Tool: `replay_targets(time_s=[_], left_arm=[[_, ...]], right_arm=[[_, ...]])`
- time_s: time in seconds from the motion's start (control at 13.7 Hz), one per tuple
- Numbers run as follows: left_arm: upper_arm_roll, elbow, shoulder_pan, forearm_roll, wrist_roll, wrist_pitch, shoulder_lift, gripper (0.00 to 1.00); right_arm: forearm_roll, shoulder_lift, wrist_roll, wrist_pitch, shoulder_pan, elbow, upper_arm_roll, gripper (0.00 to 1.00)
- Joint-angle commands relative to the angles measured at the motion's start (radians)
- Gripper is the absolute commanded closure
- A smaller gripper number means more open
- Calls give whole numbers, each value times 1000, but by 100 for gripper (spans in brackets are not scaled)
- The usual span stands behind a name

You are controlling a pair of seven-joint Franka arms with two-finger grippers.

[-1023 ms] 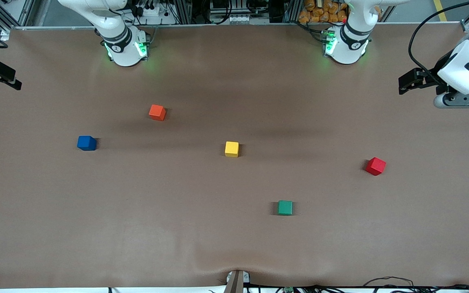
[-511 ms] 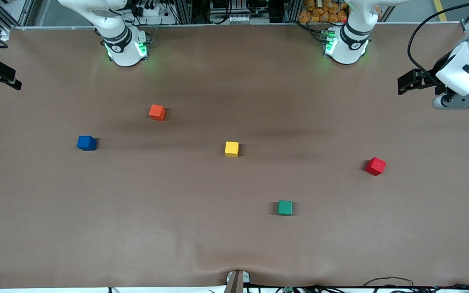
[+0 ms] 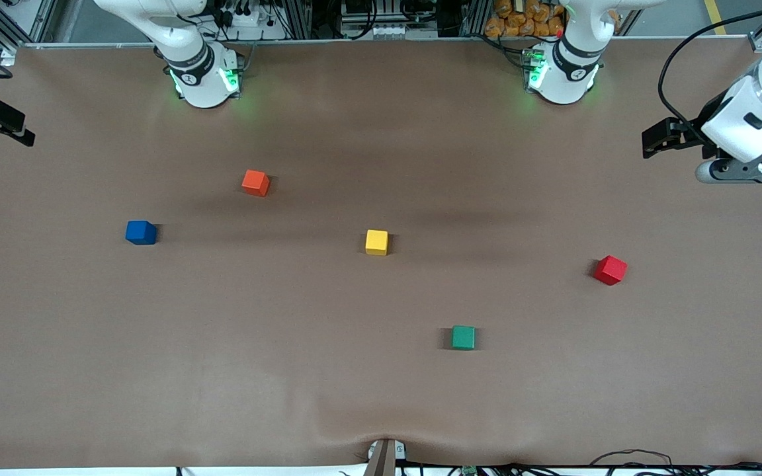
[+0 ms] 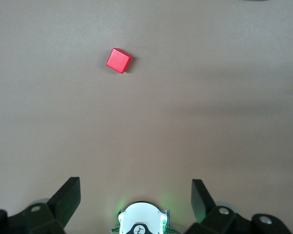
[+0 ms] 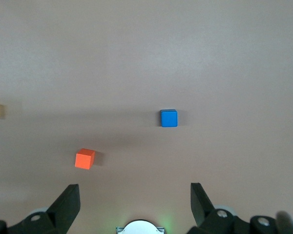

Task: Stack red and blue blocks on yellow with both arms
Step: 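Raise the left gripper from rest and start moving toward the red cube, then move the open left gripper over the red cube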

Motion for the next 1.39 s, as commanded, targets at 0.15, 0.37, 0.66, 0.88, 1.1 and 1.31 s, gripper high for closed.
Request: replay_targets(time_s=[0.15, 0.37, 0.66, 0.88, 1.1, 1.31], left_arm=[[-22, -10, -1, 14, -4, 18, 3, 0], [-29, -10, -7, 14, -6, 19, 14, 0], [-67, -7, -6, 8, -61, 30, 39, 0], [-102, -5, -7, 8, -108, 34, 54, 0], [-136, -3, -7, 8, -145, 36, 63, 0], [-160, -3, -7, 8, -156, 36, 63, 0]], right_arm=[[12, -12, -6, -5, -19, -9, 9, 0], [12, -12, -6, -5, -19, -9, 9, 0], [12, -12, -6, -5, -17, -9, 9, 0], [12, -12, -6, -5, -17, -9, 9, 0], [12, -12, -6, -5, -17, -10, 9, 0], [12, -12, -6, -5, -17, -10, 9, 0]])
